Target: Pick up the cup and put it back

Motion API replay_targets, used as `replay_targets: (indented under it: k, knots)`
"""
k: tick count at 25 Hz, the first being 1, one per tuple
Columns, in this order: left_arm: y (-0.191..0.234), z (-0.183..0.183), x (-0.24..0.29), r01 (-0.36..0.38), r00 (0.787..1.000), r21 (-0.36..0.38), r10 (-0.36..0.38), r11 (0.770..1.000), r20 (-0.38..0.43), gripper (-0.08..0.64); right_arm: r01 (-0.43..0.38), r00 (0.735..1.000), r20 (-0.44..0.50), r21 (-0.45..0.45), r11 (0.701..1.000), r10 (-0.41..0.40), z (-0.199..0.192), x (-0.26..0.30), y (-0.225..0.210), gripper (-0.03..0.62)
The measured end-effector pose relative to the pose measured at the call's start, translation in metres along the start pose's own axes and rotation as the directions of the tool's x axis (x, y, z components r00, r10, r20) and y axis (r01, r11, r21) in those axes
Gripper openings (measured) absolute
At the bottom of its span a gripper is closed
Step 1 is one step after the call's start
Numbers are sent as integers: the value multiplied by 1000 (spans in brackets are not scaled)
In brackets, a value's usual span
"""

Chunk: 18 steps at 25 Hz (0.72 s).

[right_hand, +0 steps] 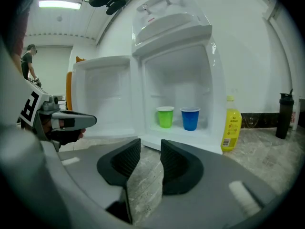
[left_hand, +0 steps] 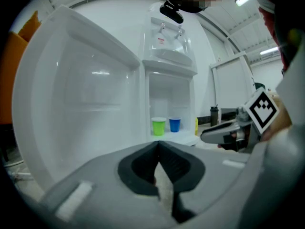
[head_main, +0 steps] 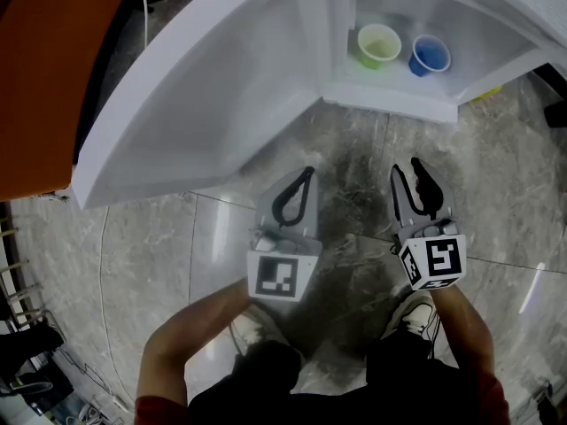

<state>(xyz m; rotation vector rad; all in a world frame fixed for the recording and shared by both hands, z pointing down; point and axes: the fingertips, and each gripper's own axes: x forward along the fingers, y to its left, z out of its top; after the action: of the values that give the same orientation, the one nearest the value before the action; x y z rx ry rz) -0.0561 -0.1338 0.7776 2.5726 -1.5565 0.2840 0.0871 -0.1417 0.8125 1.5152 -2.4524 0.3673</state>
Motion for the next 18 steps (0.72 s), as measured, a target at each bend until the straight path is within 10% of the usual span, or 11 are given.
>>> replay_targets:
  k: [9, 18]
  knots:
    - [-1, -3, 2, 1, 1000, -8, -1, 1000, -7, 2, 2, 1000, -8, 8, 1000, -2, -4, 1, -2, 3]
    - [1, -6, 6, 5, 1000, -14, -5, 1000, -8, 0, -20, 1000, -13, 0, 1000, 20, -7, 4, -1, 0]
